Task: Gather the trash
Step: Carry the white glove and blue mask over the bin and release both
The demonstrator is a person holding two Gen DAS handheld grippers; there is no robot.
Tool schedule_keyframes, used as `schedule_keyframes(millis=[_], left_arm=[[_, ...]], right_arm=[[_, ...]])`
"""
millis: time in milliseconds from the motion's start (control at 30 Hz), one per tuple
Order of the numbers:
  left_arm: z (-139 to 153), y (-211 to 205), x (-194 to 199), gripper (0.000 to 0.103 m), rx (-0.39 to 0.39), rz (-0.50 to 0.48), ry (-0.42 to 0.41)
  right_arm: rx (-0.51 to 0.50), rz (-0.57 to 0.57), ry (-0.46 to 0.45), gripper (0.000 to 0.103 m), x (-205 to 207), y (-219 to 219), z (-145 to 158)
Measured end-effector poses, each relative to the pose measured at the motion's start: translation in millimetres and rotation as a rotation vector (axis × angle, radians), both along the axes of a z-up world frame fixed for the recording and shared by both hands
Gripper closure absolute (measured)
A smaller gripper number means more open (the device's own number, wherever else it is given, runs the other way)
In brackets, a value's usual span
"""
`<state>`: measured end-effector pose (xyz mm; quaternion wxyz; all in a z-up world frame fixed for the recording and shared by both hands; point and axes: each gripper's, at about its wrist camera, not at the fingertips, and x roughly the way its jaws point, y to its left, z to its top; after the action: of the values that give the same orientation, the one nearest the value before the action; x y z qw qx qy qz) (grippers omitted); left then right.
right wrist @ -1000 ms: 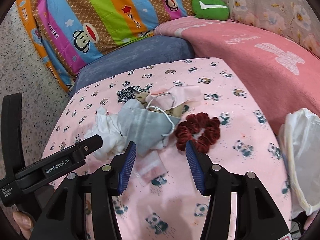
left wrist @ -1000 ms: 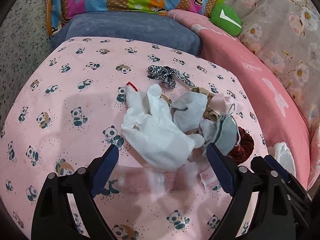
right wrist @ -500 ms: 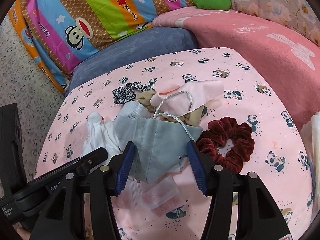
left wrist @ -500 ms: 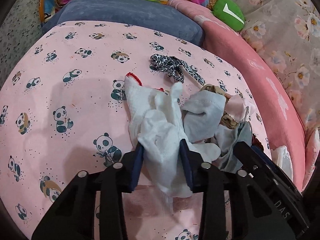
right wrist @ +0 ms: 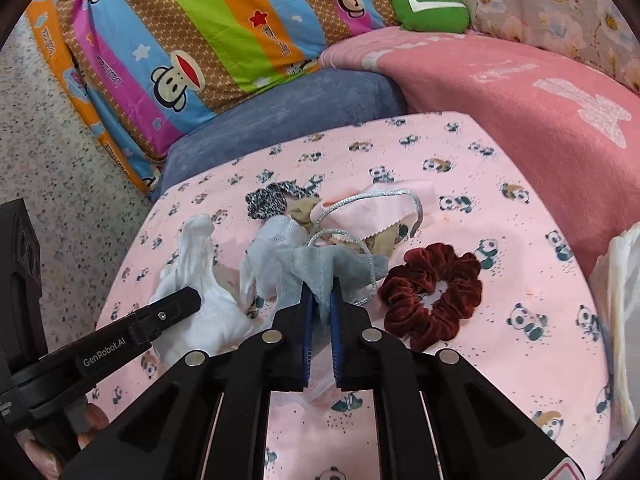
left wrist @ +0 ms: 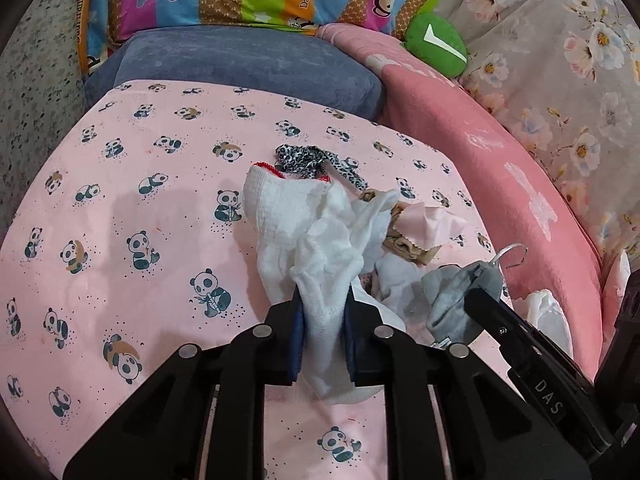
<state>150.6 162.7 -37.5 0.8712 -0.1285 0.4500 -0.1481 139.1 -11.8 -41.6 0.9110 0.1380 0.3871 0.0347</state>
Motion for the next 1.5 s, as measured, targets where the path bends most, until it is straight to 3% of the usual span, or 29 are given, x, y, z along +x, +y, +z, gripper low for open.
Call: schedule_keyframes(millis=[467,733,1167,1500], left_arm=[[82,-41,-41,0.087,-0.019,-0.071,-0.165],[103,-78,-63,0.087,-0.044,-0.160,-0.202],[101,-142,-85,0.087,-0.042,-0.298,-0.189],[61,-158,-88,0.085,-0.020,-0.336,-0.084]], right_arm=[[0.066,-0.080,-0.196,0.094,-67,-64,88],[0.074,-0.152,-0.242,0.094,-106,-113,108],[0.094,-0.267,-0.242,0.094,-150,-184,100],[0.124,-0.280,-0.191,0.094,-161,-200,71]])
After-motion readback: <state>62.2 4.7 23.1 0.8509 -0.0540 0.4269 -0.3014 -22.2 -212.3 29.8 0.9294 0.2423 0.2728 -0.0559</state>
